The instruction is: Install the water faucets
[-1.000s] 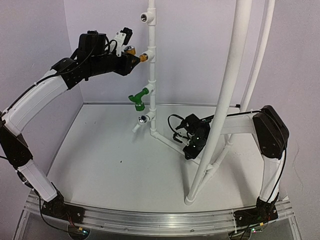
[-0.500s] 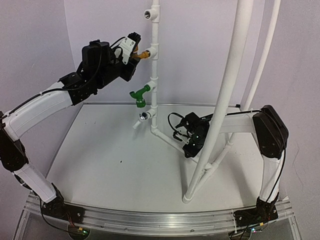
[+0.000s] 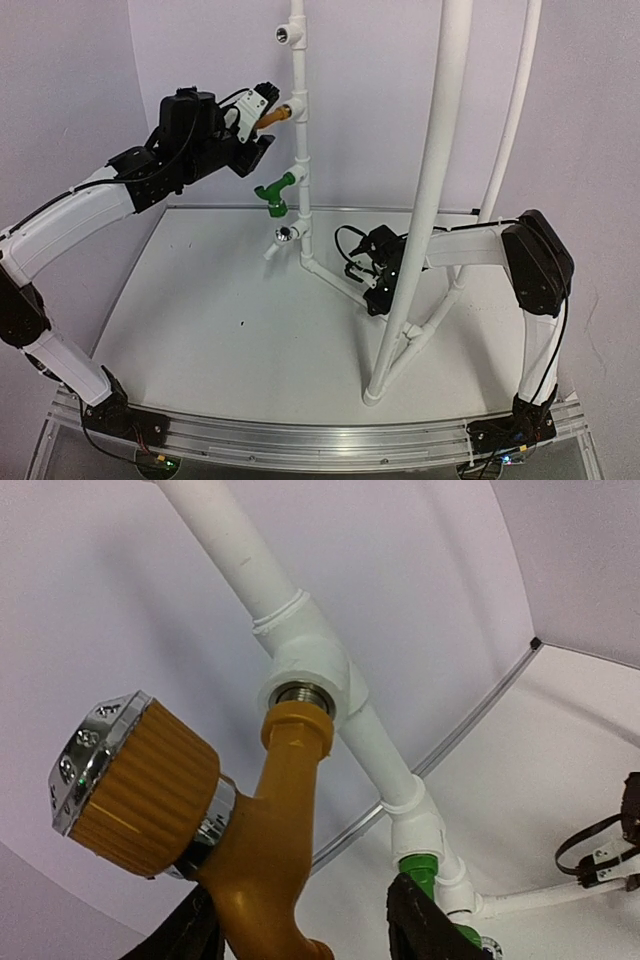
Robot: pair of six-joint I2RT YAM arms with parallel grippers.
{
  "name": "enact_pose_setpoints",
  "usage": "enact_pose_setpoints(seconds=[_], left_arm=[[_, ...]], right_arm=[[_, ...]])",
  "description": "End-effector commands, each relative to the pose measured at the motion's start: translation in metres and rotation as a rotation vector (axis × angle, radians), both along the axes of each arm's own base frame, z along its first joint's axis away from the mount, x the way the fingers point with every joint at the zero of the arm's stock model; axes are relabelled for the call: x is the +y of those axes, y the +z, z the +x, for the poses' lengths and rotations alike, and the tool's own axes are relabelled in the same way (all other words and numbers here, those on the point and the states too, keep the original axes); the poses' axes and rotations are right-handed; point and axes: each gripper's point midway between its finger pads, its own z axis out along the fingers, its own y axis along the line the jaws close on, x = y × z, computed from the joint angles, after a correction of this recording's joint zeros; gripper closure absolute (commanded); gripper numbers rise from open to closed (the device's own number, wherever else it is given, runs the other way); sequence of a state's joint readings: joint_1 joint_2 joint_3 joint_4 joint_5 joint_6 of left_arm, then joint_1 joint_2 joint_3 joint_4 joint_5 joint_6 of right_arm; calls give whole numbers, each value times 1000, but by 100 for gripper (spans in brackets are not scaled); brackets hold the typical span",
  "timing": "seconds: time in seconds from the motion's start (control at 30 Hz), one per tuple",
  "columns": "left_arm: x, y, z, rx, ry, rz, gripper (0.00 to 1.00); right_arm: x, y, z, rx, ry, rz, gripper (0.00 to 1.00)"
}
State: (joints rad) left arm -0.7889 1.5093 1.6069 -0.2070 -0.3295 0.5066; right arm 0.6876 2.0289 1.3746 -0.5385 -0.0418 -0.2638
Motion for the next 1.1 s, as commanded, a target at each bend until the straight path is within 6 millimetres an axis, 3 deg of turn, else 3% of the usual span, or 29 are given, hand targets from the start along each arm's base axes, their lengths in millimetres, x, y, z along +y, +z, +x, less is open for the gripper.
enact_pose_setpoints(seconds=[0.0, 0.27, 0.43, 0.73, 1.07], left_arm=[[5, 22, -31, 49, -104, -140, 42], [34, 44, -37, 175, -133, -436, 20], [52, 44, -22, 256, -92, -516, 17], [22, 41, -3, 403, -208, -614, 19], [17, 53, 24, 441, -226, -778, 30]], right_arm=[[32, 6, 8, -30, 68, 95, 100], [33, 6, 8, -26, 70, 101, 100], [34, 6, 7, -23, 72, 105, 100], [34, 7, 7, -23, 74, 108, 100], [36, 6, 6, -14, 74, 118, 100]])
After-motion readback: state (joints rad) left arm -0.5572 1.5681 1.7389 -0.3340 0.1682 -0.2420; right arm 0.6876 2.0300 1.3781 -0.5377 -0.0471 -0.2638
